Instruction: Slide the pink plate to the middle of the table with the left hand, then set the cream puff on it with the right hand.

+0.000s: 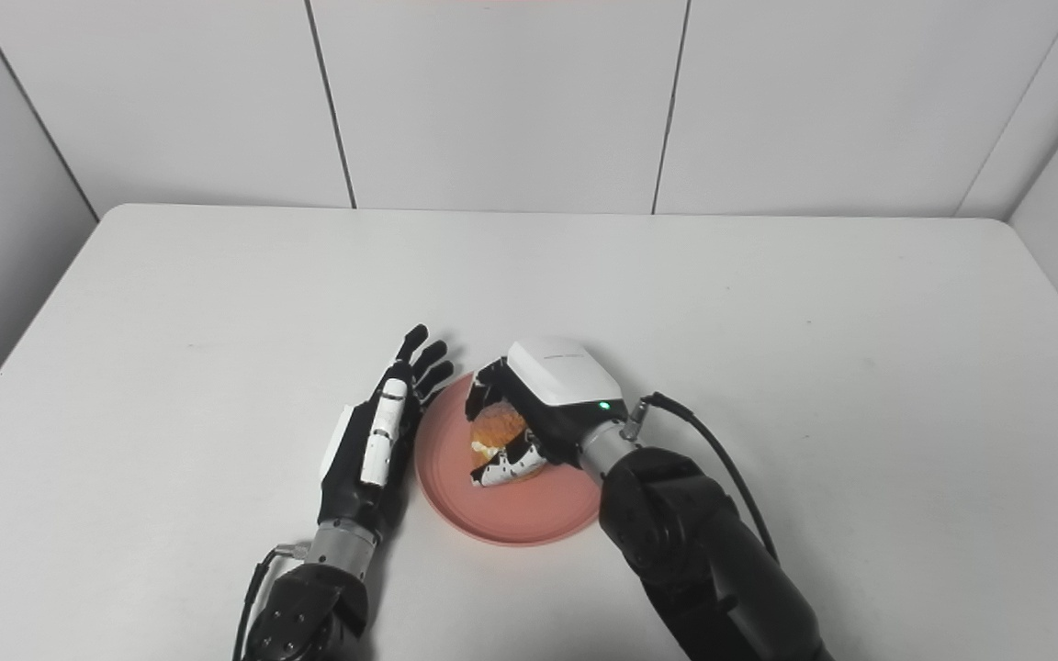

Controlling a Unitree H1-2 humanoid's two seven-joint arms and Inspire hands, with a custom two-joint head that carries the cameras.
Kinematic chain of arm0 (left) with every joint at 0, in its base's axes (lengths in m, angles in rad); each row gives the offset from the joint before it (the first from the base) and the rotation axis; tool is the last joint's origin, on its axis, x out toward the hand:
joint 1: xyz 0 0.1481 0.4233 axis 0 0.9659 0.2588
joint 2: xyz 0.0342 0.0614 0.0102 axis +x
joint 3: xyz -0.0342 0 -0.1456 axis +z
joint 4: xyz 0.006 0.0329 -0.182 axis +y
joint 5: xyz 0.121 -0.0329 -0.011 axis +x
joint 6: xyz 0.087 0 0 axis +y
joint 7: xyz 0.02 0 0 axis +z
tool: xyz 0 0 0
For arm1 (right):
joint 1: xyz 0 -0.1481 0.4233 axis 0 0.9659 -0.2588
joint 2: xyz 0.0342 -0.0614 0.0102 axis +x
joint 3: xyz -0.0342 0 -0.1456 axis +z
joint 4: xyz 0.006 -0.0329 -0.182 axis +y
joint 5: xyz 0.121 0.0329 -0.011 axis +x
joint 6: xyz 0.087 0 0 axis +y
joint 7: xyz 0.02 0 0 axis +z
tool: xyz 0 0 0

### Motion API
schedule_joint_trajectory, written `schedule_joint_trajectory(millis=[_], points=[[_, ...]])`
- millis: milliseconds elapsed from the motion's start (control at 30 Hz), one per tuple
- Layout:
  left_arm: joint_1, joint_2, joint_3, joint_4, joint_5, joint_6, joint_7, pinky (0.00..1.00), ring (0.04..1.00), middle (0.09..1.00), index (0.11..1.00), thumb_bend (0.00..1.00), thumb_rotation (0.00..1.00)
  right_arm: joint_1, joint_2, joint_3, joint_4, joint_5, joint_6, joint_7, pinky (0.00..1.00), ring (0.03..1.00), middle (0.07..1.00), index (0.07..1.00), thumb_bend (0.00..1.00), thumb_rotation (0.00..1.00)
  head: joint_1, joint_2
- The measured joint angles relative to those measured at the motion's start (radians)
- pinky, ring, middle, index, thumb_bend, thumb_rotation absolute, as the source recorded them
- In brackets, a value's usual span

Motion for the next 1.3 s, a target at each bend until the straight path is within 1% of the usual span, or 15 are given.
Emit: schedule_joint_trajectory(millis=[33,67,100,167,333,433,600,733,800,900,1000,1067,1133,1233,1300], points=[[0.000,0.000,-0.001,0.000,0.001,0.001,0.000,0.87,0.905,0.923,0.927,0.46,1.00,0.001,-0.001,0.000,-0.013,-0.008,0.011,0.022,0.42,0.606,0.723,0.761,0.80,0.24,0.000,0.000],[0.000,0.000,-0.002,-0.001,0.002,0.003,0.000,0.87,0.905,0.923,0.927,0.46,1.00,0.001,-0.001,0.000,-0.023,-0.015,0.017,0.042,0.42,0.611,0.727,0.763,0.80,0.24,0.000,0.000],[-0.001,0.000,-0.002,-0.002,0.003,0.006,0.000,0.88,0.909,0.927,0.930,0.45,1.00,0.001,-0.003,0.000,-0.032,-0.022,0.020,0.056,0.46,0.664,0.769,0.795,0.81,0.26,-0.002,0.000],[-0.001,0.000,-0.002,-0.007,0.003,0.014,0.000,0.89,0.917,0.934,0.937,0.45,1.00,0.001,-0.007,0.000,-0.059,-0.036,0.032,0.092,0.48,0.699,0.802,0.823,0.81,0.28,-0.002,0.000],[-0.001,0.001,-0.003,-0.011,0.003,0.022,-0.001,0.90,0.919,0.935,0.942,0.45,1.00,0.001,-0.016,-0.005,-0.118,-0.070,0.036,0.158,0.50,0.724,0.843,0.877,0.84,0.33,-0.006,-0.002],[-0.001,0.001,-0.003,-0.011,0.003,0.022,-0.002,0.89,0.913,0.930,0.937,0.45,1.00,0.000,-0.017,-0.016,-0.144,-0.093,0.038,0.193,0.51,0.727,0.850,0.884,0.84,0.34,-0.006,-0.002],[-0.001,0.001,-0.002,-0.011,0.003,0.022,-0.002,0.87,0.907,0.926,0.933,0.46,1.00,-0.003,-0.017,-0.045,-0.181,-0.122,0.039,0.228,0.54,0.742,0.854,0.896,0.84,0.35,-0.015,-0.003],[-0.001,0.001,-0.001,-0.011,0.002,0.022,-0.002,0.88,0.917,0.930,0.936,0.45,1.00,-0.003,-0.015,-0.071,-0.196,-0.128,0.038,0.230,0.56,0.744,0.850,0.898,0.85,0.38,-0.020,-0.005],[-0.001,0.001,-0.001,-0.011,0.001,0.022,-0.004,0.89,0.926,0.935,0.939,0.45,1.00,-0.002,-0.016,-0.085,-0.209,-0.132,0.038,0.230,0.58,0.758,0.867,0.913,0.85,0.41,-0.021,-0.005],[-0.001,0.001,0.003,-0.010,-0.008,0.020,-0.010,0.89,0.926,0.937,0.938,0.45,1.00,0.000,-0.015,-0.111,-0.258,-0.134,0.038,0.231,0.59,0.764,0.875,0.919,0.85,0.43,-0.026,-0.006],[-0.001,0.001,0.006,-0.006,-0.013,0.015,-0.017,0.88,0.915,0.933,0.935,0.45,1.00,0.001,-0.014,-0.144,-0.301,-0.134,0.038,0.231,0.59,0.761,0.871,0.918,0.86,0.46,-0.028,-0.008],[-0.001,0.001,0.007,-0.004,-0.013,0.011,-0.020,0.88,0.909,0.929,0.933,0.45,1.00,0.002,-0.014,-0.166,-0.321,-0.134,0.037,0.229,0.56,0.739,0.862,0.916,0.86,0.48,-0.029,-0.008],[-0.001,0.001,0.007,-0.004,-0.012,0.011,-0.021,0.87,0.908,0.928,0.936,0.45,1.00,0.008,-0.013,-0.194,-0.339,-0.128,0.037,0.208,0.53,0.715,0.852,0.920,0.86,0.49,-0.031,-0.008],[-0.001,0.001,0.009,-0.004,-0.012,0.011,-0.021,0.88,0.909,0.930,0.941,0.45,1.00,0.028,-0.010,-0.250,-0.362,-0.091,0.035,0.157,0.54,0.719,0.851,0.936,0.87,0.49,-0.034,-0.009],[-0.001,0.001,0.011,-0.003,-0.012,0.010,-0.021,0.88,0.911,0.933,0.943,0.45,1.00,0.044,-0.004,-0.286,-0.362,-0.057,0.034,0.118,0.51,0.685,0.837,0.949,0.86,0.54,-0.034,-0.009]])
